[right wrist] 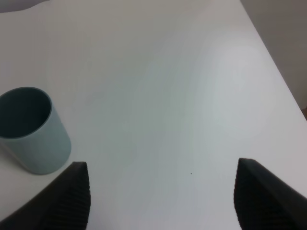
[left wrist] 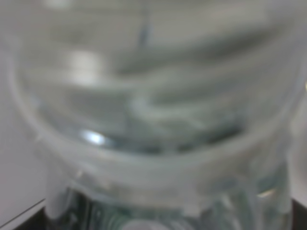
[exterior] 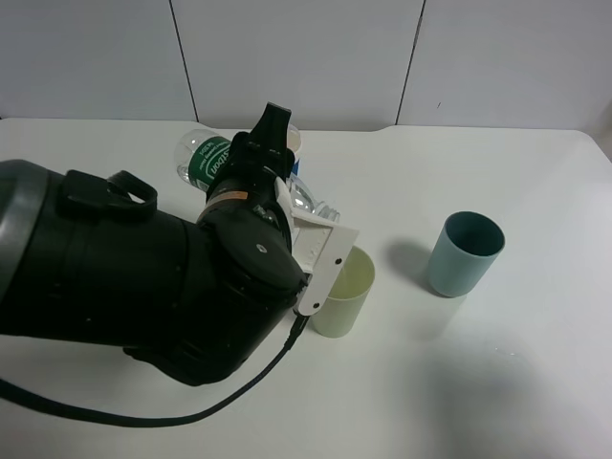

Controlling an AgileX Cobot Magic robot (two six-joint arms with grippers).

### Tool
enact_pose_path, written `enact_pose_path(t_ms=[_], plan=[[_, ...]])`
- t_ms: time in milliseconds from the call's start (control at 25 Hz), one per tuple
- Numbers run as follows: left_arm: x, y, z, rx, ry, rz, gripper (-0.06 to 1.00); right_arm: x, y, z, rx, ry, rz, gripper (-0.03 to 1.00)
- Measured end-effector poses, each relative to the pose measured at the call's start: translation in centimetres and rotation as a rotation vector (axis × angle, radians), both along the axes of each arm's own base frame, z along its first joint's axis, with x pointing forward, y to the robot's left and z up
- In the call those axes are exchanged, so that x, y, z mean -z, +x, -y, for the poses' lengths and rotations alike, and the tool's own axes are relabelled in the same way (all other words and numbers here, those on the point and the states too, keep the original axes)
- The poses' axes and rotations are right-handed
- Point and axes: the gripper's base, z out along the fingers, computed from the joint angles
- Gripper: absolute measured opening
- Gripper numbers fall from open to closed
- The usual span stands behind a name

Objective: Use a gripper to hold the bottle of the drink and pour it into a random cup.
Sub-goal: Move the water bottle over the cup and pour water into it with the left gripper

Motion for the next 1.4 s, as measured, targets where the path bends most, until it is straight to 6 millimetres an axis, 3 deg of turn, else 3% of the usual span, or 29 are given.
enact_pose_path(t_ms=[1400], plan=[[-0.03, 0.01, -0.03, 0.010, 0.033, -0.002, 0.55, 0.00, 0.00, 0.00, 0.000, 0.000, 0.000, 0.63]])
